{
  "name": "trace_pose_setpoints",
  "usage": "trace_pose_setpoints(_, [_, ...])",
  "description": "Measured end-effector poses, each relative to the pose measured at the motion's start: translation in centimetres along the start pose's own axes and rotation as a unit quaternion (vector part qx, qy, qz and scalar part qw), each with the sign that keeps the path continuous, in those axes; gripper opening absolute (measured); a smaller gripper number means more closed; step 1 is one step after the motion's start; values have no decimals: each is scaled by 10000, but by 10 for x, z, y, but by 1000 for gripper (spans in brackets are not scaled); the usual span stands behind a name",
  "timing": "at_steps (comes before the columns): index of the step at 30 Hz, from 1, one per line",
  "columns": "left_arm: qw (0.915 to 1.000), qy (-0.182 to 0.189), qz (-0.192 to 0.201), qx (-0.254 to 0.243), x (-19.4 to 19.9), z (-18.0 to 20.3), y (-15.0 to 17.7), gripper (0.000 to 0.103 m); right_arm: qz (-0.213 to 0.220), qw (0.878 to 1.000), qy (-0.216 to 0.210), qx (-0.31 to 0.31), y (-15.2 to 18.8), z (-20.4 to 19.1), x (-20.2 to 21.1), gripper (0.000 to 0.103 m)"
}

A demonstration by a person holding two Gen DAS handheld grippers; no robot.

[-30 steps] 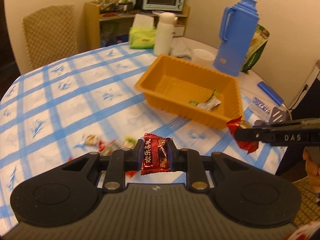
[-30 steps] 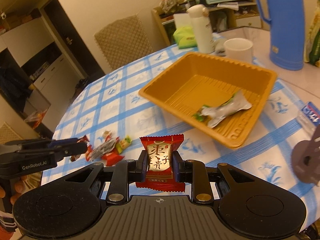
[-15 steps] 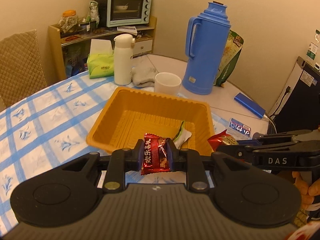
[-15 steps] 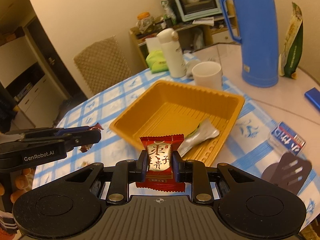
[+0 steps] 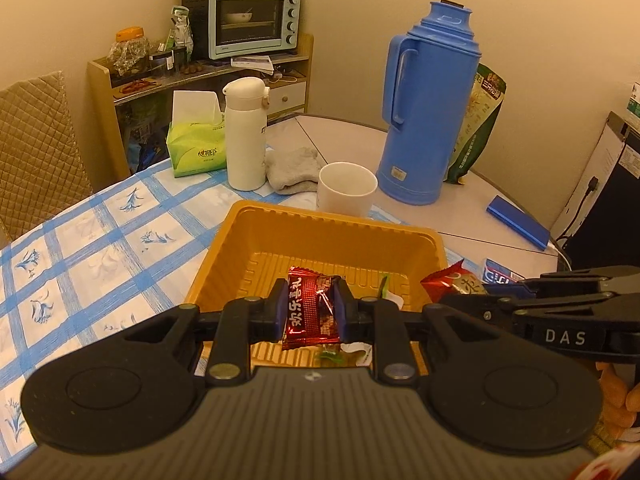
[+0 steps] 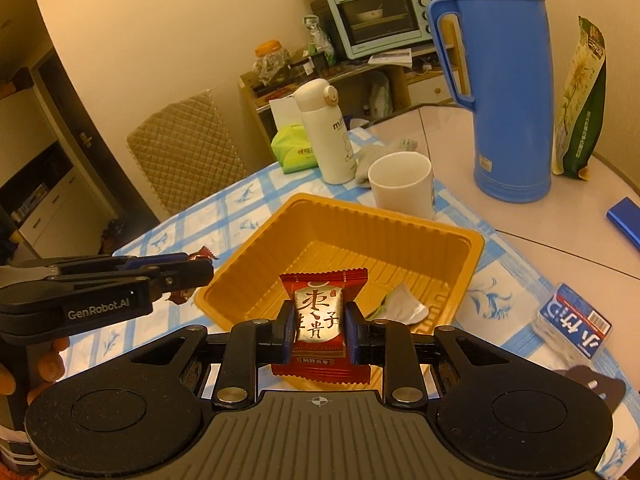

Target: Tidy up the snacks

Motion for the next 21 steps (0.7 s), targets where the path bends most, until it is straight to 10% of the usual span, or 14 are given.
trace_pose_setpoints(21, [9984,-216,-509,-132,-83,-8,-15,21,-309,9989,219,-266,-10,26,-68,26])
Point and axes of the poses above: each gripper's, at about its wrist camera, not at the fingertips, and x roughly against the way its jaws point, z to its right, y to its underside, the point moved 3 cm from there along -x, roughly the way its jaws point, and after that the axes turned 14 degrees about x, right-handed, at the moved point
